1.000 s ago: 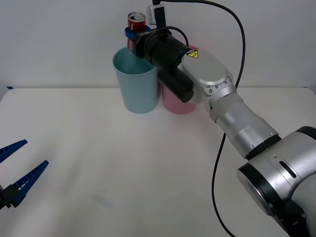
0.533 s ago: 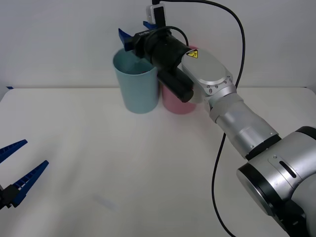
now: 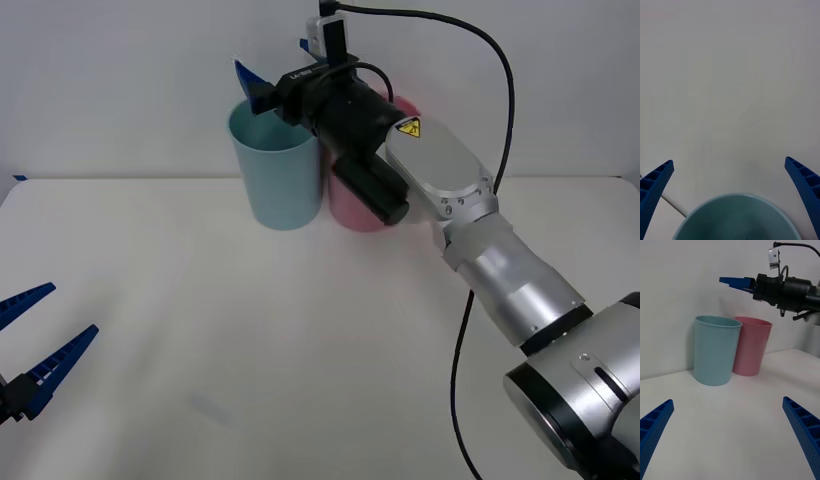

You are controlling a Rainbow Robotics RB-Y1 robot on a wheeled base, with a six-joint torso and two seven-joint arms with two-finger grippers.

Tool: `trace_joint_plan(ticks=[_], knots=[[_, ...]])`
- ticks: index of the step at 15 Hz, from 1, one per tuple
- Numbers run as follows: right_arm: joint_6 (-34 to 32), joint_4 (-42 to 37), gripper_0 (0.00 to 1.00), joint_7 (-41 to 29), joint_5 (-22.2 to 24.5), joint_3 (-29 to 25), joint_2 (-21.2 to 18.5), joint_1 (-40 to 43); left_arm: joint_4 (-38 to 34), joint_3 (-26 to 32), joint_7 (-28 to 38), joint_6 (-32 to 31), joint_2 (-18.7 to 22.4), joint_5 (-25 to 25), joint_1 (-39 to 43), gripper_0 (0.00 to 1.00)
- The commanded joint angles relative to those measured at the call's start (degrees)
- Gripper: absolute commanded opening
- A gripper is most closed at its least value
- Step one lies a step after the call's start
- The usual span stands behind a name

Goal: Grasp the object on the table and drop it into the matching bin: aluminum can to the light blue bin, PET bottle to the pink bin.

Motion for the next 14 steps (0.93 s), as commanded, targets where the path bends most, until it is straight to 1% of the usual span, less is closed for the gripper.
trace_joint_plan(ticks=[1,3,6,8,10,12,14], knots=[[-0.72,-9.67,1.0,-0.35,-0.24,2.1,-3.69,6.24,0.0,0.0,0.0,0.0,0.0,0.0,0.0,1.0],[-1.95,-17.05,1.0,-0.35,-0.86,3.07,-6.77,11.25,0.0,0.0,0.0,0.0,0.0,0.0,0.0,1.0],[-6.17,-26.46,1.0,0.0,-2.0,2.98,-11.78,19.07,0.0,0.0,0.0,0.0,0.0,0.0,0.0,1.0],[-8.11,-33.75,1.0,0.0,-3.5,3.07,-16.08,25.14,0.0,0.0,0.0,0.0,0.0,0.0,0.0,1.0],[-8.81,-41.22,1.0,0.88,-5.52,2.98,-21.27,32.52,0.0,0.0,0.0,0.0,0.0,0.0,0.0,1.0],[-9.86,-47.64,1.0,2.2,-8.33,2.19,-26.37,39.46,0.0,0.0,0.0,0.0,0.0,0.0,0.0,1.0],[-13.47,-51.77,1.0,3.61,-9.47,-0.98,-28.92,45.79,0.0,0.0,0.0,0.0,0.0,0.0,0.0,1.0]])
